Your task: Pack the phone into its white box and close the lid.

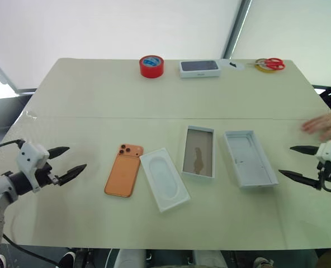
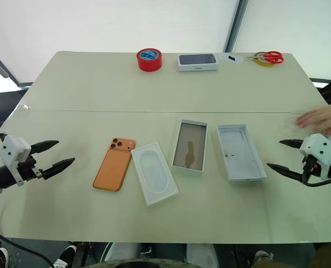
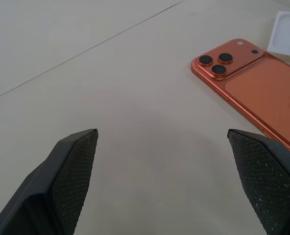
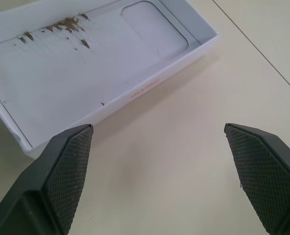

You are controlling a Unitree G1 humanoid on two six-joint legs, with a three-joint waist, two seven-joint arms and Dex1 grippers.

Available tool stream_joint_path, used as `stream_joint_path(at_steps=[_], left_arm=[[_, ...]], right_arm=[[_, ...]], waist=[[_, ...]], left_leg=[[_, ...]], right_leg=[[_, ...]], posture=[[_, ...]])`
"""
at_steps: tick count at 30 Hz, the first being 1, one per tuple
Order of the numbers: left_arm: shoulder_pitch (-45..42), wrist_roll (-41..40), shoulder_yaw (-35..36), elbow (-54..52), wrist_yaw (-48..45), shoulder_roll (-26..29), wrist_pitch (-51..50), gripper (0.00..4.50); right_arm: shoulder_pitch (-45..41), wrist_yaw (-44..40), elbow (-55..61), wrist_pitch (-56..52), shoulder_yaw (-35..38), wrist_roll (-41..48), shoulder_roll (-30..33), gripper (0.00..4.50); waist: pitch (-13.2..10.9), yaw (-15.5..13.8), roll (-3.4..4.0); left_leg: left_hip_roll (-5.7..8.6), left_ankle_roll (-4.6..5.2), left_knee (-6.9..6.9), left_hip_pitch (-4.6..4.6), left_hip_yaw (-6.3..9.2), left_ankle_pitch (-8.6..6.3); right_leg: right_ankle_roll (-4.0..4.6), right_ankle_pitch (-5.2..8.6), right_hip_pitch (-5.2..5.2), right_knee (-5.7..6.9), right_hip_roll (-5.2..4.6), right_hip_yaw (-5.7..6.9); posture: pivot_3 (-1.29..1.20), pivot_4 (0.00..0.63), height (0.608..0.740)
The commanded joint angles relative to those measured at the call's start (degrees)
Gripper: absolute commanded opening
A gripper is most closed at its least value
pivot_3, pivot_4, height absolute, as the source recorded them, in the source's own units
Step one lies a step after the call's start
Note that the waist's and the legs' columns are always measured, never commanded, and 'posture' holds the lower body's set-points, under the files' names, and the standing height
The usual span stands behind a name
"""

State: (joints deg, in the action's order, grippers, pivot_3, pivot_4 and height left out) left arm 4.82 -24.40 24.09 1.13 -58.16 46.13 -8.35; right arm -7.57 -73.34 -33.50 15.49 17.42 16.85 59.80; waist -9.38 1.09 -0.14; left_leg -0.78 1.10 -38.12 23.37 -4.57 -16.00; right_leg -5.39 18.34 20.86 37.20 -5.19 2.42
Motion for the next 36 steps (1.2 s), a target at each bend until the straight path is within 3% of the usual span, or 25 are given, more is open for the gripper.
stream_joint_path(at_steps=[1,19,29,33,36], left_arm=[[0.1,-1.1,2.2,-1.4,-0.3,0.5,1.2,4.45],[-0.8,-0.8,1.4,-1.5,-1.6,0.9,2.6,4.45],[-0.2,-1.5,0.0,-7.9,-0.7,0.1,-0.2,4.45],[-0.5,-0.9,-0.2,-7.4,0.7,1.1,-3.5,4.45],[0.4,-3.6,-2.2,-14.2,5.1,-0.1,-12.8,4.45]], right_arm=[[-1.3,0.1,-0.7,1.1,1.6,-0.1,1.9,4.48],[-1.6,1.5,2.4,-0.6,1.2,-0.4,1.1,4.48],[-1.6,2.2,5.6,-2.4,1.3,-0.3,0.8,4.48],[-2.0,2.1,7.2,-3.0,0.6,-0.1,0.5,4.48],[-2.7,1.6,13.6,-6.5,-0.4,2.1,-0.6,4.48]], waist=[[0.0,0.0,0.00],[0.0,0.0,0.04],[0.0,0.0,0.05],[0.0,0.0,0.05],[0.0,0.0,0.06]], left_leg=[[0.00,-0.01,0.00,0.00,0.00,0.01],[0.00,-0.01,0.02,0.00,0.00,0.00],[0.00,-0.05,0.02,0.01,0.00,0.02],[0.00,-0.05,0.02,0.01,-0.01,0.03],[0.01,-0.02,0.02,0.01,-0.01,0.01]], right_leg=[[0.00,0.00,0.00,0.00,0.00,0.00],[0.00,0.00,0.01,0.00,-0.01,0.00],[0.00,0.00,0.00,0.00,-0.01,0.00],[-0.01,0.00,0.01,0.00,-0.01,0.00],[-0.01,0.00,0.00,0.00,-0.01,0.00]], posture=[[0.00,0.150,0.730],[0.00,0.150,0.730],[0.00,0.150,0.730],[0.00,0.150,0.730],[0.00,0.150,0.730]])
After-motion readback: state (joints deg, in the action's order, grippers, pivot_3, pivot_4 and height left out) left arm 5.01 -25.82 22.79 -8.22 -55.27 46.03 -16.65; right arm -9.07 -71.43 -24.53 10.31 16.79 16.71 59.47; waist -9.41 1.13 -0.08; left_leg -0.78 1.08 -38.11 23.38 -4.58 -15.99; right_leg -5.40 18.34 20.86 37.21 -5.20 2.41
